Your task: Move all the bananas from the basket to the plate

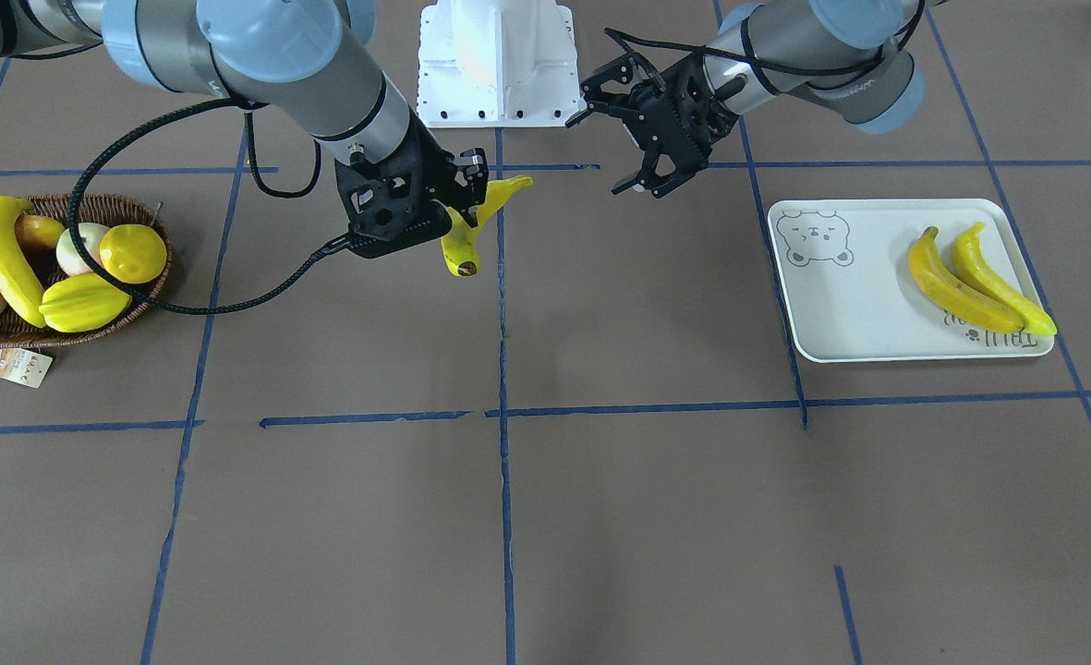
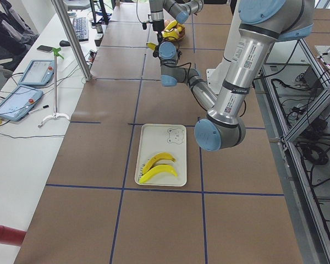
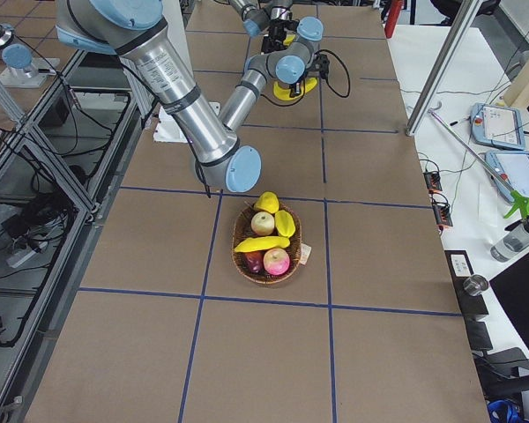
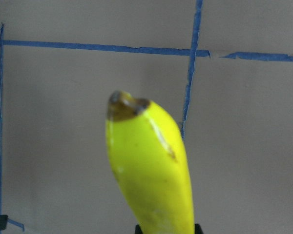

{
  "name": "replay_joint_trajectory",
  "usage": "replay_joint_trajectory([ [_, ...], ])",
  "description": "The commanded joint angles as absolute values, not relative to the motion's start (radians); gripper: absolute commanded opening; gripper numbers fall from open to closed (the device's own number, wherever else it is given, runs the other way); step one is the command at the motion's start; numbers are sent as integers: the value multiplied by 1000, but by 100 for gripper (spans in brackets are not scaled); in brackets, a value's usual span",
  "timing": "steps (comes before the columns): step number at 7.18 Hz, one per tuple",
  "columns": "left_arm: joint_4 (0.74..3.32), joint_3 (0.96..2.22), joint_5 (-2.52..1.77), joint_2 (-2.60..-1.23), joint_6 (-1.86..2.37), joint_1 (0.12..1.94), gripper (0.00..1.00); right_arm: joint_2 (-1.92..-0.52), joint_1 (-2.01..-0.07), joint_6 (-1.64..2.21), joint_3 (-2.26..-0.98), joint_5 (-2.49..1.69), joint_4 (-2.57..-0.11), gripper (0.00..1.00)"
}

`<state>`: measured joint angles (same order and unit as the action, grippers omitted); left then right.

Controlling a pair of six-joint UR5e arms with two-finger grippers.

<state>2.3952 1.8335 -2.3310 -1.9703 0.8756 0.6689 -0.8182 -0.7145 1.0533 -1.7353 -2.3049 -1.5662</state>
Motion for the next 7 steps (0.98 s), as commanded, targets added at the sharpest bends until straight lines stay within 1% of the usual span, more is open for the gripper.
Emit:
replay_joint_trajectory([
  [1, 2395, 1813, -2332, -2008, 847, 657, 98, -776, -681, 1106, -1717, -2307, -1566, 1],
  [2, 2396, 1789, -2332, -2028, 847, 657, 95, -772, -666, 1117, -1717, -2306, -1566, 2],
  [4, 2395, 1779, -2333, -2028, 848, 655, 82, -759, -649, 1131, -1718, -2306, -1566, 2],
  [5, 2395, 1775, -2333, -2028, 848, 655, 78, -752, -647, 1131, -1717, -2306, -1565, 3],
  [7, 2396, 1776, -2335, -2029, 850, 638, 79, -746, -647, 1131, -1717, -2306, -1563, 3],
])
